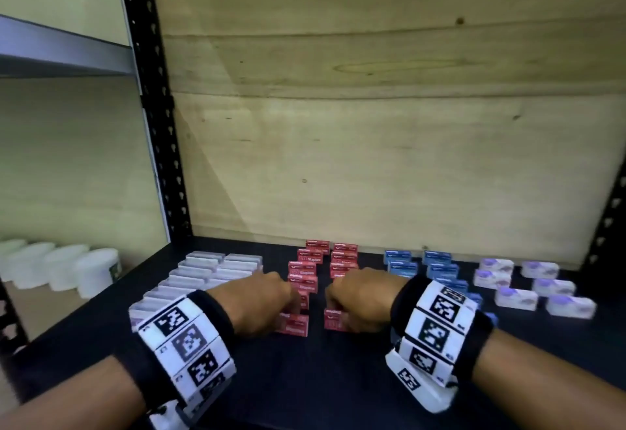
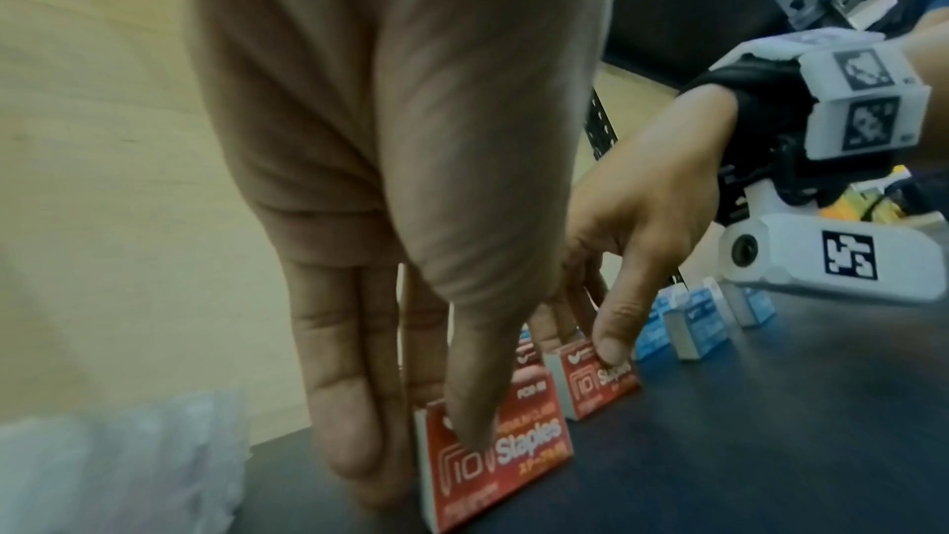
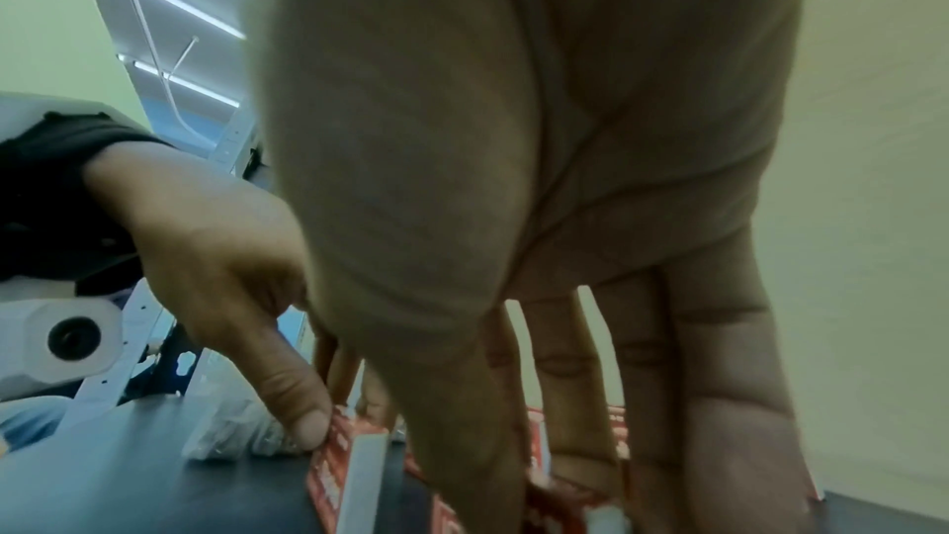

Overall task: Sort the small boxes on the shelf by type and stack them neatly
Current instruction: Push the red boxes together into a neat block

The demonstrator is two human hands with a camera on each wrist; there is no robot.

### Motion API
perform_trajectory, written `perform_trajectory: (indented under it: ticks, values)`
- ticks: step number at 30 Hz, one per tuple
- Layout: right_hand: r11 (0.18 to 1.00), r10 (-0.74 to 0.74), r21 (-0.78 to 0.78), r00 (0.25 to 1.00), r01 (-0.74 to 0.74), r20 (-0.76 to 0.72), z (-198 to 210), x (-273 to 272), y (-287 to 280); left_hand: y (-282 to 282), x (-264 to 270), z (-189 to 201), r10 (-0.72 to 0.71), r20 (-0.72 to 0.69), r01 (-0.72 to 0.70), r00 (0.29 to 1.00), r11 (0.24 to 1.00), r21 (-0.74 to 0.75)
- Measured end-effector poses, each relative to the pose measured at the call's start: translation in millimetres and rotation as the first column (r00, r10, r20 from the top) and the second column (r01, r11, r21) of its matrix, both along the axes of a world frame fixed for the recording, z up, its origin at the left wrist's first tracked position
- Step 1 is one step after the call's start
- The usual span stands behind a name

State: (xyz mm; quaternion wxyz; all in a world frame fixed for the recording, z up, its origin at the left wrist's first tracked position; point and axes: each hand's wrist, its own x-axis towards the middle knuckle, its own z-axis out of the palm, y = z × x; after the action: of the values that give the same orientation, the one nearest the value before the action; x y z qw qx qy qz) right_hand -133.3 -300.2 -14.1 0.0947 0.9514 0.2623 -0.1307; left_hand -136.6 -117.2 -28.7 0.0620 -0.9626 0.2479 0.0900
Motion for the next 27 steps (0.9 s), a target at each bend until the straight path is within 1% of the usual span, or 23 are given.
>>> perform_trajectory:
  ticks: [2, 5, 7, 10, 12, 14, 18, 20, 23, 27]
  values:
    - [1.000, 0.012, -0.009, 1.000, -0.012, 0.000, -3.5, -8.3, -3.1, 1.4, -6.1, -3.7, -0.018, 0.019, 0.020, 1.000, 0.996, -0.086]
    - [0.999, 0.021, 0.035, 1.000, -0.021, -0.001, -11.1, -24.0, -10.7, 5.1, -19.3, -14.5, -0.055, 0.074, 0.070, 0.996, 0.975, -0.209]
    - [0.997, 0.034, 0.072, 0.999, -0.034, 0.003, -13.2, -35.7, -15.4, 8.4, -27.4, -22.2, -0.050, 0.099, 0.078, 0.994, 0.950, -0.302]
    - [0.993, 0.038, 0.110, 0.999, -0.041, 0.028, -14.4, -49.0, -21.8, 14.1, -33.8, -34.1, -0.011, 0.098, 0.050, 0.995, 0.913, -0.406]
    - [0.993, 0.036, 0.114, 0.998, -0.042, 0.048, -18.1, -58.5, -24.1, 16.9, -38.3, -43.5, 0.020, 0.083, 0.023, 0.996, 0.875, -0.484]
    - [0.990, 0.019, 0.136, 0.998, -0.027, 0.062, -23.9, -68.8, -27.7, 18.2, -43.9, -52.7, 0.034, 0.065, 0.009, 0.997, 0.821, -0.571]
    - [0.972, -0.042, 0.235, 0.995, 0.019, 0.091, -35.6, -87.0, -32.4, 20.9, -56.1, -67.7, 0.023, 0.046, 0.013, 0.999, 0.745, -0.667]
    - [0.949, -0.087, 0.311, 0.991, 0.053, 0.098, -42.7, -91.4, -32.0, 22.6, -59.9, -72.5, 0.016, 0.014, -0.001, 1.000, 0.695, -0.719]
    - [0.895, -0.171, 0.431, 0.981, 0.117, 0.089, -55.1, -94.4, -29.6, 24.1, -65.1, -77.6, 0.020, -0.074, -0.071, 0.997, 0.605, -0.793]
    - [0.789, -0.220, 0.604, 0.970, 0.113, 0.107, -70.6, -94.3, -25.7, 26.9, -71.1, -84.0, 0.052, -0.072, -0.088, 0.996, 0.503, -0.860]
